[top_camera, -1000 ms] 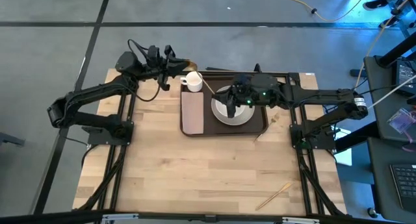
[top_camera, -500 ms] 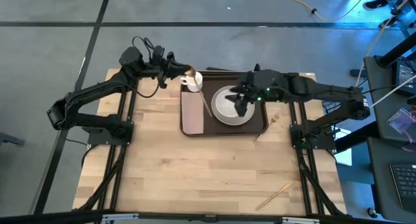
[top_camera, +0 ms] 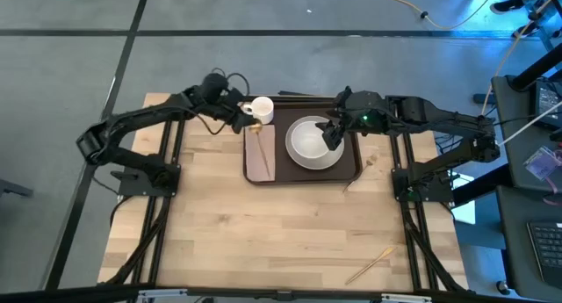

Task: Set up tray
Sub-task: Put the gold spoon on the light brown napkin

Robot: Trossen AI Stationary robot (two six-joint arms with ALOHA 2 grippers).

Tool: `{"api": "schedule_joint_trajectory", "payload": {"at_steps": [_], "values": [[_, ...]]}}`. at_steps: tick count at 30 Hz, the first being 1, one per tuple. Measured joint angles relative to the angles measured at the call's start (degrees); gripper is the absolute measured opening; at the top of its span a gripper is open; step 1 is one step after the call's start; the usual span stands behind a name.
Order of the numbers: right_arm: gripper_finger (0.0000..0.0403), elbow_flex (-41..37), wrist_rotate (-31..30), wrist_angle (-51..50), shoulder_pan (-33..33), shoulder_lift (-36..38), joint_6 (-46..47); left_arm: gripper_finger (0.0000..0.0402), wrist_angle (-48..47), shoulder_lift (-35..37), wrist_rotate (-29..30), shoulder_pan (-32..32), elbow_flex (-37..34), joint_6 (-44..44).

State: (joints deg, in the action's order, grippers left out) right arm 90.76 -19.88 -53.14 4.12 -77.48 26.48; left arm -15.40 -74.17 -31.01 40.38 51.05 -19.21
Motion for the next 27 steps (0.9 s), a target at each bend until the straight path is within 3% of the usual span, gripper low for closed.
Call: {"api": "schedule_joint_trajectory", "payload": {"at_steps": [9, 16, 27], "values": [[0.0257, -0.08, 0.00, 0.01, 0.27, -0.01, 0.20, 0.0003, -6.89, -13.17, -0.55, 1.50, 4.68, 8.82], [0.0257, -0.10, 0.05, -1.69, 0.27, -0.01, 1.46, 0.0003, -18.30, -18.56, 0.38, 3.75, 12.65, 15.55], [0.0257, -0.10, 0.02, -2.52, 0.27, -0.01, 1.66, 0.0003, -21.65, -21.03, 10.52, 3.79, 14.82, 18.73]]}}
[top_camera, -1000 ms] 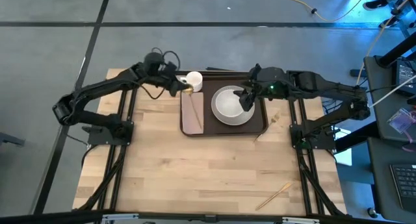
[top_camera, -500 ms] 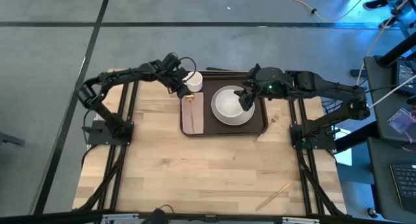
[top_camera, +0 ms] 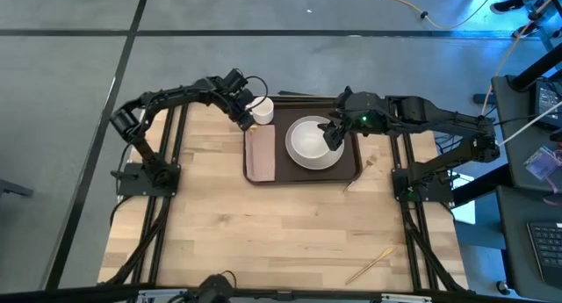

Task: Set up tray
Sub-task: Put the gold spoon on the light brown napkin, then put the gold knife on the light brown napkin to the right of the gold spoon

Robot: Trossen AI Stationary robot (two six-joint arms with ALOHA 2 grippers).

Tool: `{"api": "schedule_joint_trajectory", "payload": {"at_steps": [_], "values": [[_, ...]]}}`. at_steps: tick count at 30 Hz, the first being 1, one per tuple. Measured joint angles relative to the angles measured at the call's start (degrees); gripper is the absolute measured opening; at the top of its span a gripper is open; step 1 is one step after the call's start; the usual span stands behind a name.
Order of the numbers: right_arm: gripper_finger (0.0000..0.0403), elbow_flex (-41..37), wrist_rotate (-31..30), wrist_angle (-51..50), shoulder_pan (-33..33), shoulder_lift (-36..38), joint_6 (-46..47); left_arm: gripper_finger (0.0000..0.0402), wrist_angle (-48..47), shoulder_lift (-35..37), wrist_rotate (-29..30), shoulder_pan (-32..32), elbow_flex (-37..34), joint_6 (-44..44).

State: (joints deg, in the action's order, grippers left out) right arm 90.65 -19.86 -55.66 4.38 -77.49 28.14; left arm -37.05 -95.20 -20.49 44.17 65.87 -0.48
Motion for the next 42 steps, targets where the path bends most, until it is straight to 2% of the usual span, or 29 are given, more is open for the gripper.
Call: {"api": "schedule_joint_trajectory", "payload": {"at_steps": [3, 19, 28, 42], "values": [[0.0257, 0.00, -0.02, 0.00, 0.00, 0.00, -0.08, 0.0003, 0.07, -0.02, 1.64, 0.02, 0.00, 1.68], [0.0257, -0.02, -0.07, 0.02, 0.00, 0.00, -0.13, 0.0005, 1.32, -0.32, 2.48, -1.93, 0.00, 3.75], [0.0257, -0.04, -0.07, 0.02, 0.00, 0.00, -0.13, 0.0045, 0.48, -0.37, 5.38, -2.26, 0.00, 3.24], [0.0257, -0.04, -0.07, 0.02, 0.00, 0.00, -0.15, 0.0047, 0.13, -0.37, 8.98, -2.56, 0.00, 3.24]]}}
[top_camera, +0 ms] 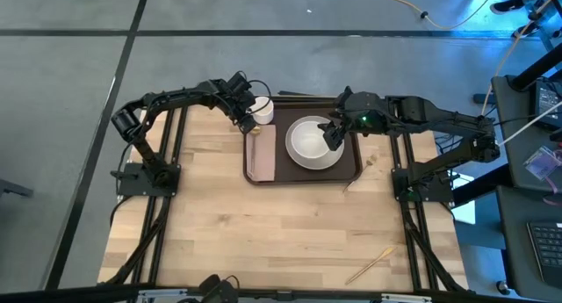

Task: Set up tray
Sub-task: Put the gold knife on the light brown napkin to the right of the gold spoon

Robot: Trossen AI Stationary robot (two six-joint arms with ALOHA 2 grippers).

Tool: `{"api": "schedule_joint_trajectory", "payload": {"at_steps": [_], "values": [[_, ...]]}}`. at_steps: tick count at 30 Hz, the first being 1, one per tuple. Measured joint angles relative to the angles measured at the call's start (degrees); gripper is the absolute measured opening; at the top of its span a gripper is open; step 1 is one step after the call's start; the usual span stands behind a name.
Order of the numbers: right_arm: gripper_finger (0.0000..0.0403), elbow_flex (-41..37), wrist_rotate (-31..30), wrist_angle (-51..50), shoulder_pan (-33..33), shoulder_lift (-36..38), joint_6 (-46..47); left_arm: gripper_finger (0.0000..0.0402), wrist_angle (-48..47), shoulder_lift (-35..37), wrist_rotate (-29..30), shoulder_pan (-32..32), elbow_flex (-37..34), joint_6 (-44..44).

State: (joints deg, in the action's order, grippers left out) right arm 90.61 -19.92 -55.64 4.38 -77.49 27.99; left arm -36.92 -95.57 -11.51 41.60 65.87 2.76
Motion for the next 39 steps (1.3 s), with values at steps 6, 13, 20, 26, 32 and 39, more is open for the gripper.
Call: {"api": "schedule_joint_trajectory", "payload": {"at_steps": [6, 13, 20, 26, 32, 39], "values": [[0.0257, 0.00, 0.00, 0.00, 0.00, 0.00, 0.00, 0.0047, -0.20, 0.00, 0.02, 0.06, 0.00, 0.00], [0.0257, 0.00, 2.29, -4.69, 0.00, 0.02, 0.76, 0.0047, -3.62, 4.33, -0.04, 0.55, 2.03, 0.82], [0.0257, 0.00, 6.08, -28.11, -1.42, 0.28, 28.73, 0.0047, -1.78, 17.28, -0.31, 0.50, 2.54, -3.11], [0.0257, -4.20, 9.61, -29.19, -8.59, 2.88, 51.59, 0.0047, 0.33, 24.26, -0.37, -1.49, 2.54, -6.52], [0.0257, -13.33, 19.52, -28.70, -17.61, 2.96, 68.76, 0.0047, 3.54, 26.08, -0.39, -3.94, 2.51, -6.57], [0.0257, -22.42, 27.85, -12.45, -28.71, 2.78, 91.06, 0.0047, 5.76, 25.23, -0.23, -4.95, 2.49, -6.51]]}}
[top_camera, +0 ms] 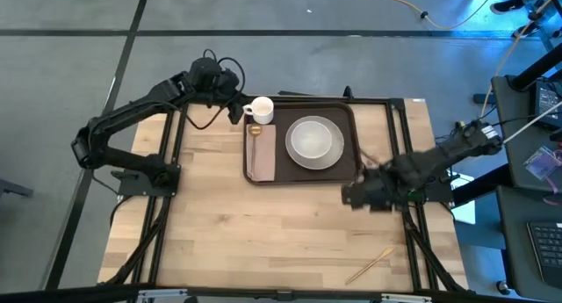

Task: Set up tray
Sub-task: Put the gold knife on the light brown napkin to the right of the gold spoon

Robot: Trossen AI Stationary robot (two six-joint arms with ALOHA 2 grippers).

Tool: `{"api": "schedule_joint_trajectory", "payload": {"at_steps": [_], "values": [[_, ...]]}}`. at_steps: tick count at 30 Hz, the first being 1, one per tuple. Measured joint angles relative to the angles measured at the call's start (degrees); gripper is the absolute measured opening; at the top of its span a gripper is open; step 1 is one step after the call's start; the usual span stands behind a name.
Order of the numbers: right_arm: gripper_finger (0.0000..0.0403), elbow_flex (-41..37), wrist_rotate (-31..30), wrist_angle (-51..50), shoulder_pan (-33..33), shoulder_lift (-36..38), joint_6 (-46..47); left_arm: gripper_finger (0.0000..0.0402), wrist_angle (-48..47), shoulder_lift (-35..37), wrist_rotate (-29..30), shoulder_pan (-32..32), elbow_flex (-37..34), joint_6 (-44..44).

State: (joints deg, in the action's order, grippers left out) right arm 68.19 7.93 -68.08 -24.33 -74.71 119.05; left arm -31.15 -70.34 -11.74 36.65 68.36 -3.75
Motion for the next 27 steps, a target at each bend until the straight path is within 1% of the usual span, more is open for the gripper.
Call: {"api": "schedule_joint_trajectory", "payload": {"at_steps": [2, 4, 6, 7, 11, 14, 19, 23, 27], "values": [[0.0257, -1.92, 1.54, 4.94, -4.43, -0.93, 7.53, 0.0047, 0.02, 0.00, -0.16, 0.00, 0.00, 0.08], [0.0257, -3.36, 3.18, 8.30, -8.74, -2.54, 15.25, 0.0047, 0.10, -0.28, 0.05, -0.32, 0.00, 2.02], [0.0257, -3.79, 5.81, 11.97, -12.20, -4.85, 19.04, 0.0047, 0.19, -0.48, 0.11, -0.53, 0.00, 4.40], [0.0257, -3.71, 7.08, 13.46, -13.37, -6.39, 19.56, 0.0047, 0.62, -0.47, 0.05, -0.56, 0.00, 4.96], [0.0257, -3.37, 7.62, 18.23, -16.35, -13.28, 19.40, 0.0047, 2.60, -1.07, 0.05, -0.67, 0.00, 5.19], [0.0257, -3.31, 9.78, 21.82, -18.05, -17.58, 19.95, 0.0047, 4.47, -1.34, -0.30, -0.69, 0.00, 4.80], [0.0257, -3.31, 9.18, 27.76, -18.98, -23.69, 19.93, 0.0047, 4.44, -1.34, -0.56, -0.73, 0.00, 4.57], [0.0257, -3.31, 8.34, 28.74, -19.97, -27.93, 19.53, 0.0047, 4.38, -1.34, -1.32, -1.02, 0.00, 5.56], [0.0257, -3.30, 9.91, 29.79, -21.46, -30.51, 19.75, 0.0047, 4.33, -1.36, -1.30, -1.49, 0.00, 6.97]]}}
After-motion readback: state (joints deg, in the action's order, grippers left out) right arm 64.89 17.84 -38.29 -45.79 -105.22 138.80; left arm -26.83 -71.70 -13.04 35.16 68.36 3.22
